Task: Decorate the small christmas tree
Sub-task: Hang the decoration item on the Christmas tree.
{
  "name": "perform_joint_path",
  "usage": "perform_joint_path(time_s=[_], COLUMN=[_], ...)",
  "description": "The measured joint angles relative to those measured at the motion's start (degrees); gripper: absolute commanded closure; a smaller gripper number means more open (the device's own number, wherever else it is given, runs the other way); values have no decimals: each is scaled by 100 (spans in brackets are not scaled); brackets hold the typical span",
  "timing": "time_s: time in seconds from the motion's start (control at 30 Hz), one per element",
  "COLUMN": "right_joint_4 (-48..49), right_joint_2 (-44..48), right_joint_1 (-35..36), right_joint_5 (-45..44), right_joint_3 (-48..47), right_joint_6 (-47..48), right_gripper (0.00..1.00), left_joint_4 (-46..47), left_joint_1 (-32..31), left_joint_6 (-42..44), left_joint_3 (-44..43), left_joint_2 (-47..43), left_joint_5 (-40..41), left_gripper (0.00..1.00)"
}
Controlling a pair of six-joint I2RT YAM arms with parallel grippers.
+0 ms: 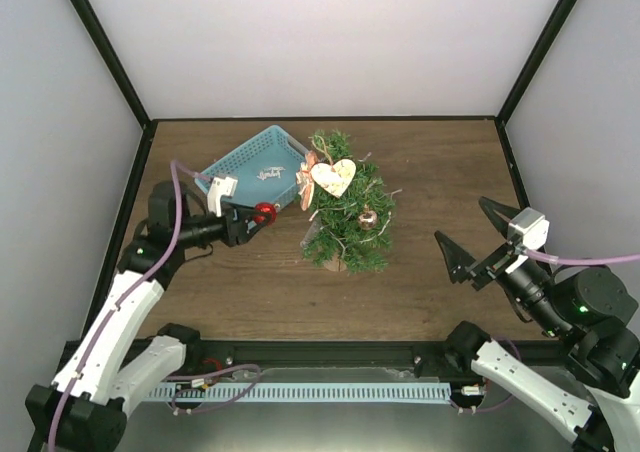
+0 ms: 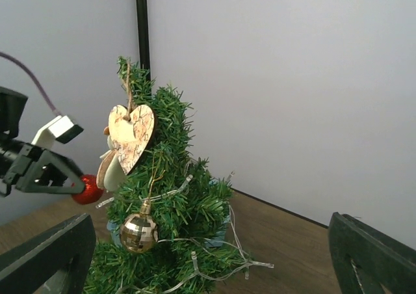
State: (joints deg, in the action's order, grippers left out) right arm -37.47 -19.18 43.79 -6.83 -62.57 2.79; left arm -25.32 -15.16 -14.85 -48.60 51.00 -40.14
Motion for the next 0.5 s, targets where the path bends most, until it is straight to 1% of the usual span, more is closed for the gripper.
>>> perform_joint_path(time_s=[0.2,0.3,0.33,0.37,0.4,0.43,0.5], right_joint_4=[-37,-35,-28,-15,2,39,168], right_joint_2=[0,-28,-70,-120,-216,-306,-527], right_joint_1=[0,-2,0,-2,-4,-4,-4], right_joint_5=[-9,374,549,706,949,1132,1587], right_joint_3=[-50,-24,-13,0,17,42,125], right_joint_6=[-46,-74,-92,-105,-153,-186,-323], right_gripper=[0,1,4,6,12,19,41], left_joint_4=[509,603,645,682,695,710,752], left_joint_1=[-260,-385,-402,-413,-420,-424,-428], left_joint_6=[-844,-1102,-1158,-1209,-1246,-1294,-1384], left_joint_3=[634,739,737,737,734,734,734], left_joint_2=[-625,-863,-916,-973,-1008,-1045,-1093], left_joint_5=[-758,-970,-1021,-1080,-1126,-1178,-1279], left_gripper=[61,61,61,61,61,61,61])
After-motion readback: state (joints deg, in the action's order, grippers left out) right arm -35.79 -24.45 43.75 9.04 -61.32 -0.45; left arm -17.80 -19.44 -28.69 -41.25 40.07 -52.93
